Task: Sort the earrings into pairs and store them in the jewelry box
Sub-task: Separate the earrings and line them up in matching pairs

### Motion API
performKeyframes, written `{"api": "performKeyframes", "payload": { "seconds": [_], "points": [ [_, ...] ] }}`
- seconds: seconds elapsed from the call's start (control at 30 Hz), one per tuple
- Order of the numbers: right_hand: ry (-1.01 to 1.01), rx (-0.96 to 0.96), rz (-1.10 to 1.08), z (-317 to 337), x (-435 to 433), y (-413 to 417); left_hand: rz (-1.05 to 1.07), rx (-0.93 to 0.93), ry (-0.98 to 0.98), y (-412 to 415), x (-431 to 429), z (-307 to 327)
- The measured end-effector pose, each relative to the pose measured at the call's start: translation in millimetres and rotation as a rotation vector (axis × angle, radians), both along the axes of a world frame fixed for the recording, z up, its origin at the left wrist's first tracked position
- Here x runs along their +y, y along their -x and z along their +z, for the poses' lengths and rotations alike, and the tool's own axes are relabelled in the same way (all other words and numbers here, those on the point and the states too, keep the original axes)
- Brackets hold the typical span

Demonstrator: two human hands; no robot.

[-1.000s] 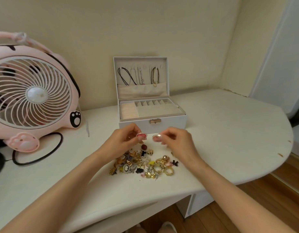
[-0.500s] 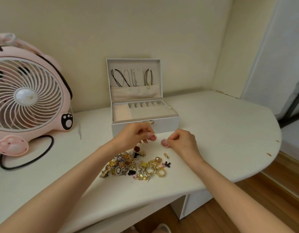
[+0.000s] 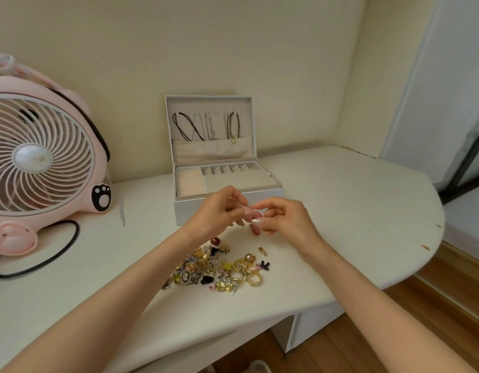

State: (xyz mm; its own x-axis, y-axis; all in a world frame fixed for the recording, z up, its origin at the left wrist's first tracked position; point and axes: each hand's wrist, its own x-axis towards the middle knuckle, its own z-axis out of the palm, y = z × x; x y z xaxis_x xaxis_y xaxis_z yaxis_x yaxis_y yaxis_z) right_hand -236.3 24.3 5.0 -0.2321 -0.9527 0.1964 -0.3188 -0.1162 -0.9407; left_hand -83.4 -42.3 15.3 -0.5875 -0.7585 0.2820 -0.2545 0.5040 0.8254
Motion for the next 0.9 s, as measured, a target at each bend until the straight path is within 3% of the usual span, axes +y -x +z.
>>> {"api": "performKeyframes", "payload": {
  "seconds": [0.1, 0.2, 0.63, 0.9],
  "points": [
    [-0.096, -0.088, -0.116, -1.6, -5.6, 16.0, 0.098, -0.116, 0.139, -12.0, -0.3, -1.8],
    [-0.197, -0.022, -0.161, -7.0, -10.4, 26.3, 0.136, -0.220, 0.248, -28.3, -3.8, -5.7],
    [-0.209, 0.195, -0.105, -11.1, -25.6, 26.4, 0.154, -0.296, 0.232, -57.2, -13.8, -17.9],
    [0.034, 0.368, -0.105, -5.3, -14.6, 8.9, 0.142, -0.373, 0.206, -67.7, -18.5, -6.2]
  ]
}}
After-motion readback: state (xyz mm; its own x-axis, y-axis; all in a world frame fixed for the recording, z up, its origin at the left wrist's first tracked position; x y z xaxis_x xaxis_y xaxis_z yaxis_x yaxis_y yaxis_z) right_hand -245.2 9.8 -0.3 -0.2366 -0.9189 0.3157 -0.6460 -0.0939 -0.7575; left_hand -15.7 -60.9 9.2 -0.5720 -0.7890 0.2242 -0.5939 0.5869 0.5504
